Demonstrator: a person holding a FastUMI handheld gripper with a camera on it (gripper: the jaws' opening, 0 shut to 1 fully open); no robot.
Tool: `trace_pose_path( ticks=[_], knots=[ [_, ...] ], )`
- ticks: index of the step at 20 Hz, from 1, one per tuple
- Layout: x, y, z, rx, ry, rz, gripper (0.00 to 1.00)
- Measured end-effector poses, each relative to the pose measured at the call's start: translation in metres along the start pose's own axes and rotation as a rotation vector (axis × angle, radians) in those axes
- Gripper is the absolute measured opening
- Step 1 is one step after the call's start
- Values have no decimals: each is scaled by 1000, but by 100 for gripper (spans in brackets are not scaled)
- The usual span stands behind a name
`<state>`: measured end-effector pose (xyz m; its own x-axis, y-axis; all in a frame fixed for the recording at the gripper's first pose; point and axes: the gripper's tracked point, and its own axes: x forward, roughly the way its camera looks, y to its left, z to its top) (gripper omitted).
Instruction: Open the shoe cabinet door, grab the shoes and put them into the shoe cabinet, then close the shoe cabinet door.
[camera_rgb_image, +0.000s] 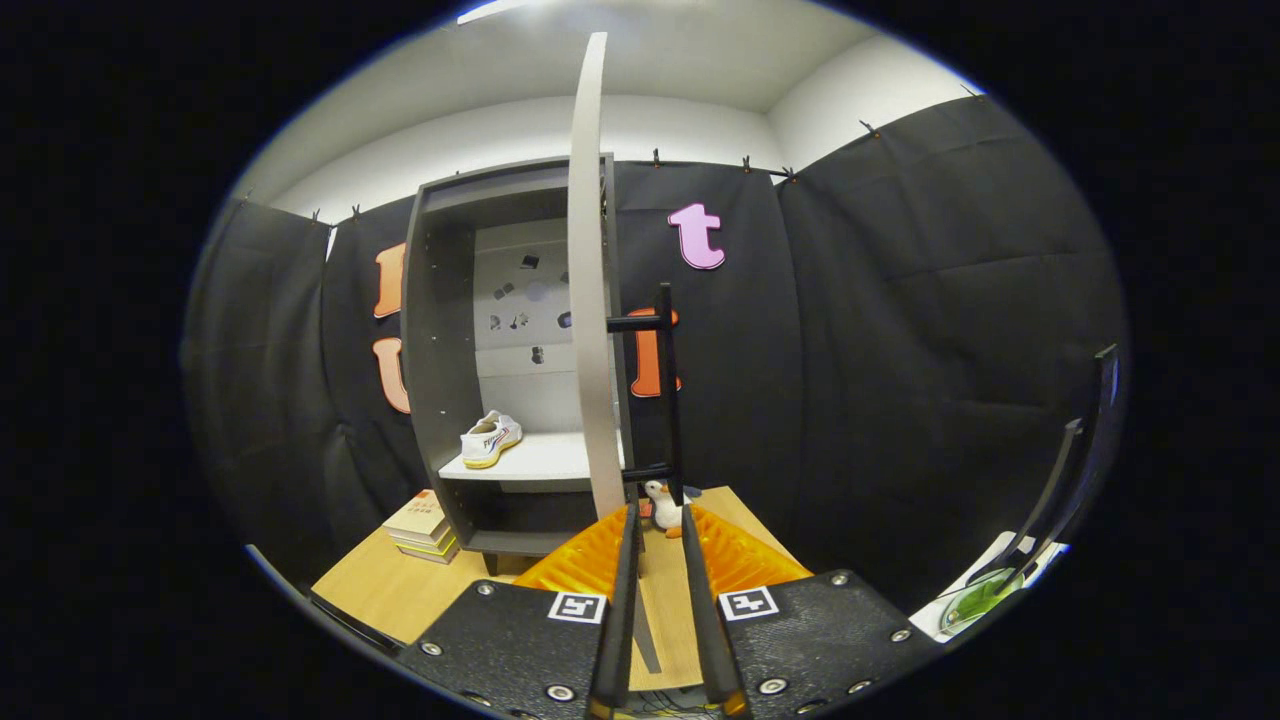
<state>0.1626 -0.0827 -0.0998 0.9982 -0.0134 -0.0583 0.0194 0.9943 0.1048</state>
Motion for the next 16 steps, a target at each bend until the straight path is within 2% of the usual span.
trace_pose_path(
  ticks=[7, 13, 16],
  knots=[
    [-8, 64, -39, -11, 73, -37, 31],
    [19, 121, -76, -18, 105, 6, 33],
    [37, 130, -116, -25, 173, 31, 33]
  ],
)
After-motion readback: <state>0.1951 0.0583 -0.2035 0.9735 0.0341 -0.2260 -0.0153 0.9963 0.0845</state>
